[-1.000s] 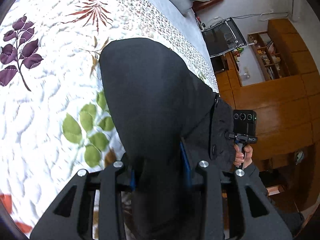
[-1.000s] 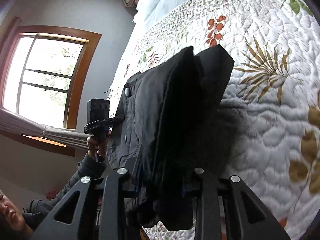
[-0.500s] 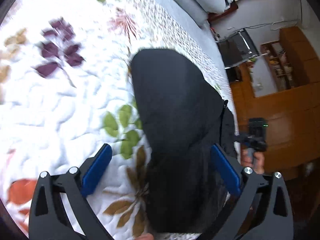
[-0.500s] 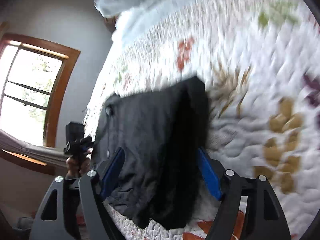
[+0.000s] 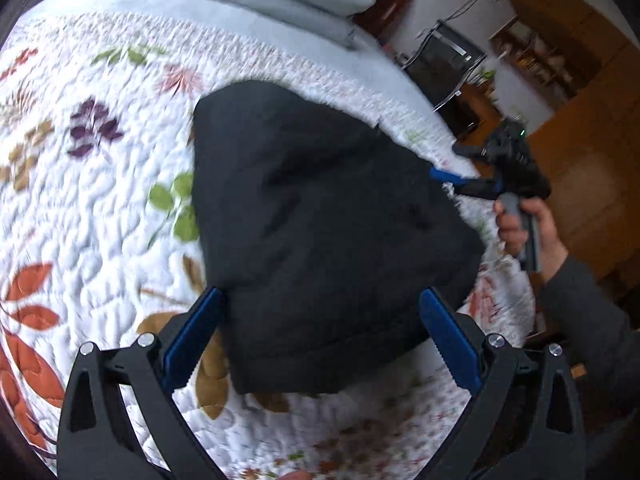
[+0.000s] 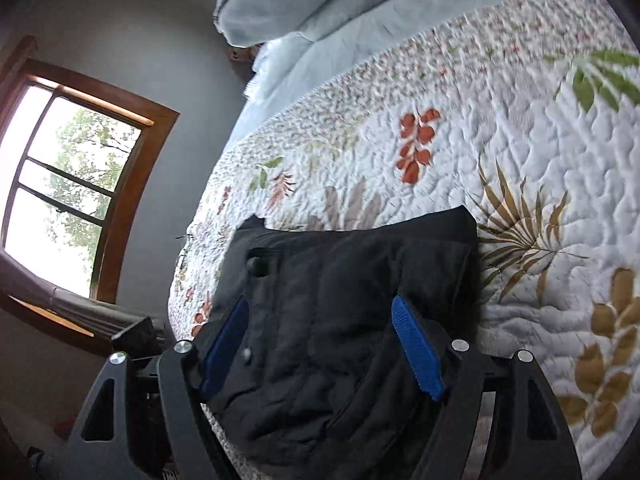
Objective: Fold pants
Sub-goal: 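Lower the pants onto the quilt and open both grippers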
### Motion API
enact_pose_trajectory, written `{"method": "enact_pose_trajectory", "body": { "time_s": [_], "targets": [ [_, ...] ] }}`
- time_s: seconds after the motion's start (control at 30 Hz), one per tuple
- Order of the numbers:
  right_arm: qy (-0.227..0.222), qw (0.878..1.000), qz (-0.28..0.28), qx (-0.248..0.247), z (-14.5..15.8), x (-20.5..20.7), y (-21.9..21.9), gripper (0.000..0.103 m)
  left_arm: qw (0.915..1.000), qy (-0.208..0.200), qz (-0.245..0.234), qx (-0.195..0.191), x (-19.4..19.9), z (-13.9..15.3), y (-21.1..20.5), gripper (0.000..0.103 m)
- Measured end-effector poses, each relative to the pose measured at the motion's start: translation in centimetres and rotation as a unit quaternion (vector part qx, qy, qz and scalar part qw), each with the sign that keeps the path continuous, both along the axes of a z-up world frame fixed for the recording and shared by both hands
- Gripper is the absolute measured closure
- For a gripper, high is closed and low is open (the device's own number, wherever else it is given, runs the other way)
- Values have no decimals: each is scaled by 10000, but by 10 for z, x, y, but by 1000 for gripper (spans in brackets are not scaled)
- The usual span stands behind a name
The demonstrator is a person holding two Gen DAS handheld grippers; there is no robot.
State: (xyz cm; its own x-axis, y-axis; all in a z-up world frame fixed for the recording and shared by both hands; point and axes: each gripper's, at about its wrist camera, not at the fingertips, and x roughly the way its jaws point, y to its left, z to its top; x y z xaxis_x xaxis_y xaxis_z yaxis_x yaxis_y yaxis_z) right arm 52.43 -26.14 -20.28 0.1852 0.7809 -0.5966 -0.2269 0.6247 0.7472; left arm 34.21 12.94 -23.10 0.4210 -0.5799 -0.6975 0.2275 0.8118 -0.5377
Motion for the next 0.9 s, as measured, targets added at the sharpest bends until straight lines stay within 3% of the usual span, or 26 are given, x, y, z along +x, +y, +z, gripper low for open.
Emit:
{"method": "enact_pose_trajectory", "body": {
  "time_s": [0.1,0.17,0.43,0.57,0.73,0.9],
  "targets": [
    [78,10000,-19,18,-13,3,2,29,9996,254,36,-117,0,-22,4,4],
    [-6,9999,-103,122,-5,0,-4,28,9995,233,65,-201,0,-18,2,5],
    [-540,9973,31,500,49,-87,-28,24,9974,-561,453,-18,-29,37,21,4],
    [-533,9973,164,472,41,-132,-25,24,9972,-594,346,278,-27,46,-3,4],
    [-236,9989,144,384,6,-132,-23,24,9972,-238,368,606,-12,21,-16,4],
    [-292,9977,74,600,10,-135,-31,25,9981,-133,410,444,-11,12,-14,4]
  ]
}}
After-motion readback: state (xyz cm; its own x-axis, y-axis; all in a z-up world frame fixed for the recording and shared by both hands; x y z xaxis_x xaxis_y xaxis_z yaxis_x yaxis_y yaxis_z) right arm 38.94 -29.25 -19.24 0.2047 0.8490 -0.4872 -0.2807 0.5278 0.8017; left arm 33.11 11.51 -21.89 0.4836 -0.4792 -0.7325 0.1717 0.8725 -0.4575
